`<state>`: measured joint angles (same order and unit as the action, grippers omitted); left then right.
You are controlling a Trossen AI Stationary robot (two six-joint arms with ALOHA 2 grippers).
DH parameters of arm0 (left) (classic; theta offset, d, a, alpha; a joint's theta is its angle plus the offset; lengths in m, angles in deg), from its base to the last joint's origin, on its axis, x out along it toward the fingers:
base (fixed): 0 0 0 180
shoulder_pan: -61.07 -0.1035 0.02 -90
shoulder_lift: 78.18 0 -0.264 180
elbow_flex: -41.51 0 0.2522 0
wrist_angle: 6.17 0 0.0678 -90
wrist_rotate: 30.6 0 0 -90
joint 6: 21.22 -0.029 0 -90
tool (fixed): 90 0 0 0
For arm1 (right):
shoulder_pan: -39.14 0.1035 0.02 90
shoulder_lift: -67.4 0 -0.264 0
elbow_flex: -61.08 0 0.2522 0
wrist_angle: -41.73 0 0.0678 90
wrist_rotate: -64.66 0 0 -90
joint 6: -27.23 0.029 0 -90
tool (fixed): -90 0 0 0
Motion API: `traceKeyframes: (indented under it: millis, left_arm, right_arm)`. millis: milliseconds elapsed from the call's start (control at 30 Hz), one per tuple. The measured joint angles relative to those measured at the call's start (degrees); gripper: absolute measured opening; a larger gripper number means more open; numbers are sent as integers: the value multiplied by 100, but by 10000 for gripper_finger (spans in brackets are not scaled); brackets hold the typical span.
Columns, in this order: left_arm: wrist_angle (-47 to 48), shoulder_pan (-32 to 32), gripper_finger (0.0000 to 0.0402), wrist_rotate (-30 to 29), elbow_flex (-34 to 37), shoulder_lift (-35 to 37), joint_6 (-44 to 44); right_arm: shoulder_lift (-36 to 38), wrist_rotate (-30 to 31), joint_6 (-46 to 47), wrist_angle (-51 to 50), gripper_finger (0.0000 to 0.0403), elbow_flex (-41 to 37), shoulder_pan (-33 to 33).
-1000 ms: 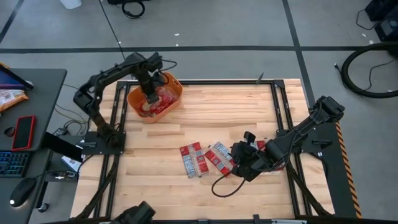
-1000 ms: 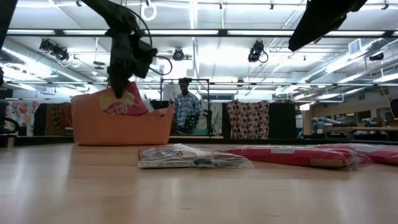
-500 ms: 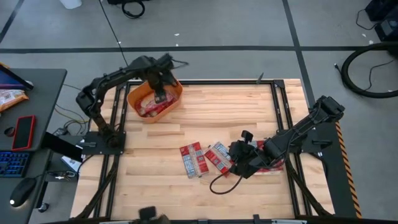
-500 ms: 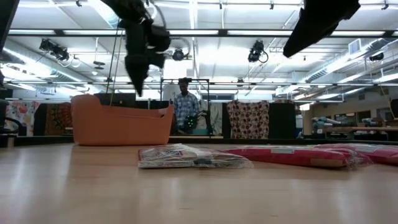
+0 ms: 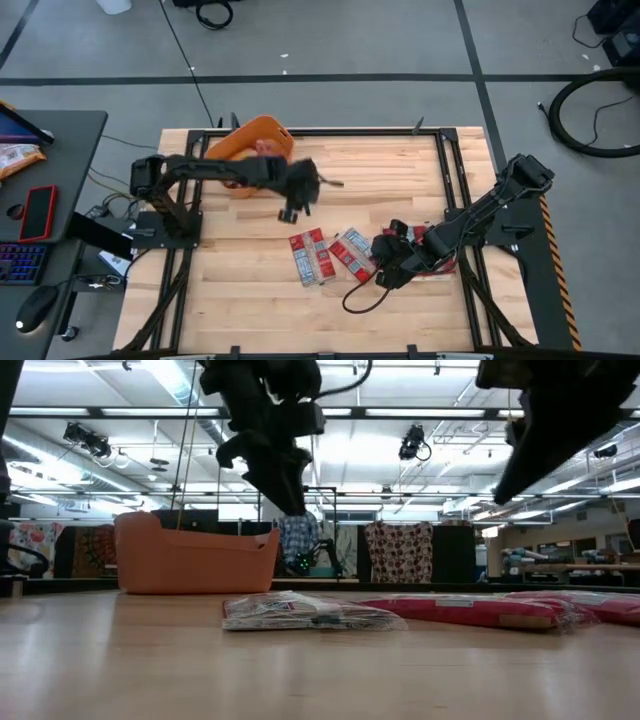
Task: Sort popcorn bags into baskets
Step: Put the red popcorn bag into the orange container
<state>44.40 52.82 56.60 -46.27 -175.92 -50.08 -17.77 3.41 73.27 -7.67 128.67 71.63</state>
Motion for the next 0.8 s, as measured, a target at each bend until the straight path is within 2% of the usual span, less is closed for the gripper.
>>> traceKeyframes:
  millis: [267,400,500,667,800]
  left_arm:
    - [-1803,992,161,-187,716,-42,178]
    - [-2516,1353,175,-371,788,-357,421]
    - [-2747,1579,189,-381,627,-750,603]
    - [-2762,1916,200,-516,-22,-1553,703]
    - [-2724,2127,201,-532,-446,-2045,455]
  right_arm:
    - [-15,-297,350,-312,131,4,229]
    - [-15,-300,824,-1001,131,7,311]
    - [7,-304,1225,-1617,131,7,383]
    - [255,-274,1813,-2518,131,7,500]
    - [568,-30,2118,-2692,131,7,593]
